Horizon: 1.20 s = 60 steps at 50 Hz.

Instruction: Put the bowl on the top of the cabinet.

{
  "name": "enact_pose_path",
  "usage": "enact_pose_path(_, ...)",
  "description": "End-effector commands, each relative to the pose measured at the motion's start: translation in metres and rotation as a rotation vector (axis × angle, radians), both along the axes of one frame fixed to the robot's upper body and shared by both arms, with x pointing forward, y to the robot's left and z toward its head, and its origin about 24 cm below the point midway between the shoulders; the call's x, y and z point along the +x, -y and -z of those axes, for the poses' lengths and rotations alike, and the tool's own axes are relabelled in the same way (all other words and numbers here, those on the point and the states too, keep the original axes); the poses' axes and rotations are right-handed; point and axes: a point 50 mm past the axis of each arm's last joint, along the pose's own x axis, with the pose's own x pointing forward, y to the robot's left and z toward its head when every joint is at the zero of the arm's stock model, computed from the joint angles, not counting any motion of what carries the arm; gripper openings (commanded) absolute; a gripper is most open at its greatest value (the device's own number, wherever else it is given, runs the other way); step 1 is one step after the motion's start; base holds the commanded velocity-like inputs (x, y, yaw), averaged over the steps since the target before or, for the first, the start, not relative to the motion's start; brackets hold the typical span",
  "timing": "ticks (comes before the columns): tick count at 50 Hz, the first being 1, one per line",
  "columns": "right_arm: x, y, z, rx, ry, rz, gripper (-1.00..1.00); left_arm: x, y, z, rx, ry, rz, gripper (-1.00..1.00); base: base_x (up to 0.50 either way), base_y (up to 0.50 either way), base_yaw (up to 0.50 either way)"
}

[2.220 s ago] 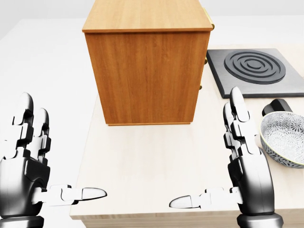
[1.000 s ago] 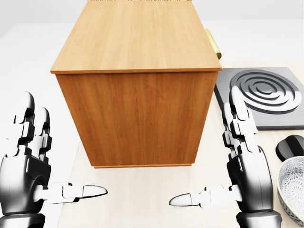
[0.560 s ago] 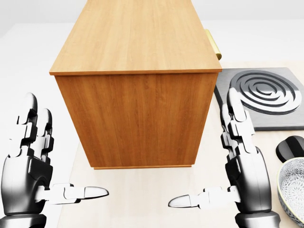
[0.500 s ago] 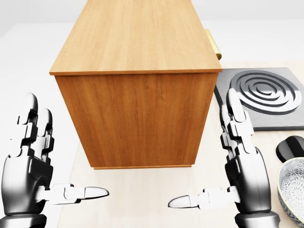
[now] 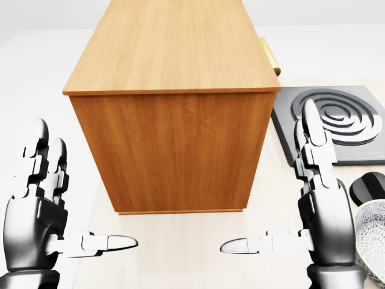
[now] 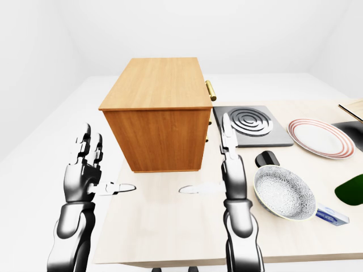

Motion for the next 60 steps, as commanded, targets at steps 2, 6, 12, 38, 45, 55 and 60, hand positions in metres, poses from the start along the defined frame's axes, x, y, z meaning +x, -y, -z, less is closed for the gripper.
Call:
enact_pose_path(2, 0.001, 0.006, -0.01, -0.066, 0.045, 0.06, 1.0, 0.002, -0.001, 0.001, -0.003, -0.005, -0.009, 1.0, 0.0, 0.0, 0.0)
enact_pose_path(6, 0.0, 0.007, -0.011, -0.092, 0.051, 0.062, 1.0, 0.002, -0.001, 0.001, -0.002, -0.003, -0.009, 1.0, 0.0, 0.0, 0.0)
enact_pose_path(12, -0.001, 0.009, -0.014, -0.155, 0.055, 0.076, 1.0, 0.001, -0.001, 0.0, 0.0, -0.001, -0.009, 1.0, 0.0, 0.0, 0.0)
enact_pose_path(38, -0.004, 0.039, -0.03, -0.498, -0.001, 0.194, 1.0, 0.002, 0.0, 0.006, 0.007, -0.028, -0.004, 1.0, 0.0, 0.0, 0.0)
enact_pose_path(45, -0.014, 0.047, -0.033, -0.575, -0.043, 0.211, 1.0, 0.002, 0.0, 0.006, 0.008, -0.027, -0.007, 1.0, 0.0, 0.0, 0.0)
enact_pose_path(55, -0.026, 0.065, -0.018, -0.609, -0.121, 0.242, 1.0, 0.001, 0.0, 0.006, 0.01, -0.025, -0.011, 1.0, 0.0, 0.0, 0.0)
enact_pose_path(60, -0.03, 0.073, -0.009, -0.595, -0.18, 0.262, 1.0, 0.002, 0.0, 0.006, 0.011, -0.029, -0.012, 1.0, 0.0, 0.0, 0.0)
